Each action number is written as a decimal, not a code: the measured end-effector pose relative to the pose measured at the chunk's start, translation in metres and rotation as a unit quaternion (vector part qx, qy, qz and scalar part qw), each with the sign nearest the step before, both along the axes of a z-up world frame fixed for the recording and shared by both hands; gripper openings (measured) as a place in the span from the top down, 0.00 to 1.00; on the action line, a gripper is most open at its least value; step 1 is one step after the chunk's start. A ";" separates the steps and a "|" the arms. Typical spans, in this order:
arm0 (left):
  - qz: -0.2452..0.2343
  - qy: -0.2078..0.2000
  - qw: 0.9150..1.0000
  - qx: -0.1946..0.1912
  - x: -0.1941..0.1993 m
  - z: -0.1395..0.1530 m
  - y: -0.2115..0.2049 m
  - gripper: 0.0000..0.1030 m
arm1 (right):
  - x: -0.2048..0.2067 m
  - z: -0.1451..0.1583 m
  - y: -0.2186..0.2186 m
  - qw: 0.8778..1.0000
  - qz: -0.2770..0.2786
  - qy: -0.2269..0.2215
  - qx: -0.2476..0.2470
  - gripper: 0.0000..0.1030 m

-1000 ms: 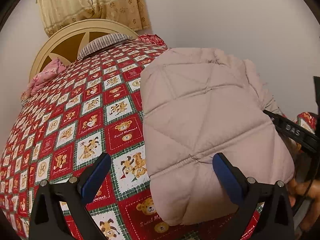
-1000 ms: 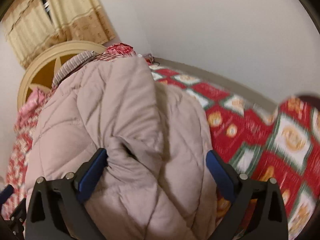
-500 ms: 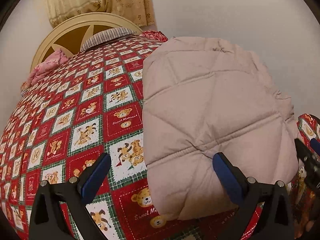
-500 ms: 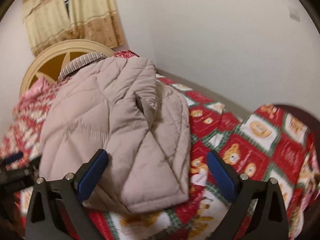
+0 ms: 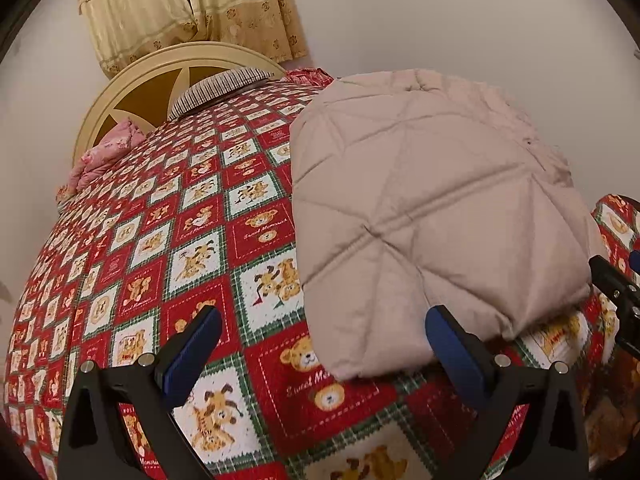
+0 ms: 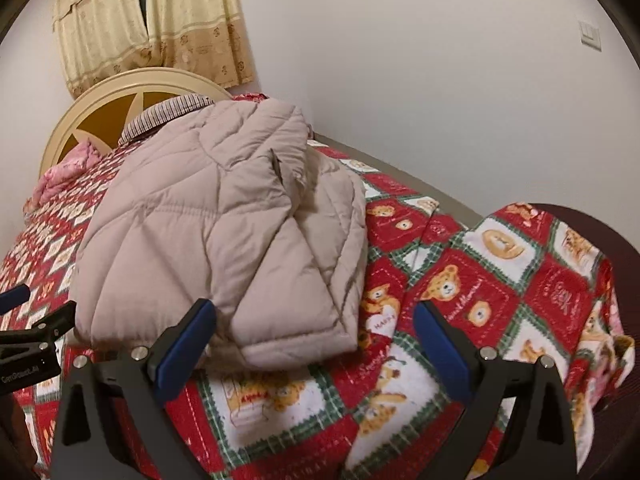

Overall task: Fold large clothes
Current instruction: 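Open both grippers and pull them back from the folded jacket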

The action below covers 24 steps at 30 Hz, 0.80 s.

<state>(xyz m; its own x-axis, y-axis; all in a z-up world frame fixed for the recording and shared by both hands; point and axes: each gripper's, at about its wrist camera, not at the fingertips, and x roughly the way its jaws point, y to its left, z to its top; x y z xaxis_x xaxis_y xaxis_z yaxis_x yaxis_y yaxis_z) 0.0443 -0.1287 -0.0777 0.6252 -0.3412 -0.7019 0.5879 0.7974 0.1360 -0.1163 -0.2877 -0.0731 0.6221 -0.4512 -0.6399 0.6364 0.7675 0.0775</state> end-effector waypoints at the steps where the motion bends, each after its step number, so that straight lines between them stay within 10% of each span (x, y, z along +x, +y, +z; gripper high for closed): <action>1: 0.000 0.001 1.000 -0.001 -0.001 -0.001 0.001 0.01 | -0.001 0.000 0.001 1.000 0.002 0.001 -0.001 0.02; 24: 0.003 0.058 0.998 0.006 -0.030 -0.014 0.050 0.01 | -0.020 -0.016 0.056 0.994 0.052 0.073 0.060 0.02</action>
